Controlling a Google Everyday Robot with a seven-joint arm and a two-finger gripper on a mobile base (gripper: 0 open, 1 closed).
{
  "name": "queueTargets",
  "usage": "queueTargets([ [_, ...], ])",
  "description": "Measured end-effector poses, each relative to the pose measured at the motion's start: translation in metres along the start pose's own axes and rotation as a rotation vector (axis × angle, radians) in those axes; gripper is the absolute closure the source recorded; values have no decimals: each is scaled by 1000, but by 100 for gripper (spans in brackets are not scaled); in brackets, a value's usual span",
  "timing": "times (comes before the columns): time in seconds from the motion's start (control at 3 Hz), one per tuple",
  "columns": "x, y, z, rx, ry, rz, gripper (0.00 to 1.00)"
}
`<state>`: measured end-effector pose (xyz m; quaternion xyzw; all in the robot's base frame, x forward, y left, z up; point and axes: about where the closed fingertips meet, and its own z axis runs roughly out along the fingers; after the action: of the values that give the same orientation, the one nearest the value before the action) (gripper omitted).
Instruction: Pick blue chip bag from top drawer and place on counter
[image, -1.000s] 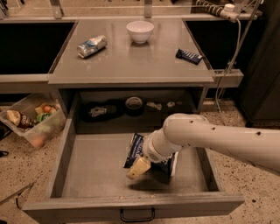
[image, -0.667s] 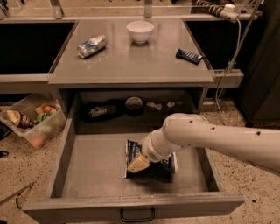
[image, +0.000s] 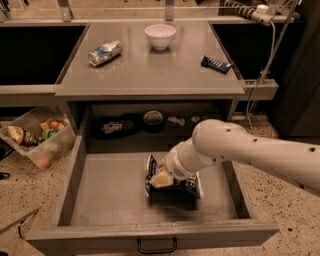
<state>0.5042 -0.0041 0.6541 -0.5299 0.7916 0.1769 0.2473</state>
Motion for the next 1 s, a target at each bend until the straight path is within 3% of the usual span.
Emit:
queueTargets([
  [0.33, -49, -3, -60, -14, -62, -26, 100],
  [0.67, -112, -5, -128, -36, -106, -54, 100],
  [1.0, -165, -7, -168, -92, -117, -89, 100],
])
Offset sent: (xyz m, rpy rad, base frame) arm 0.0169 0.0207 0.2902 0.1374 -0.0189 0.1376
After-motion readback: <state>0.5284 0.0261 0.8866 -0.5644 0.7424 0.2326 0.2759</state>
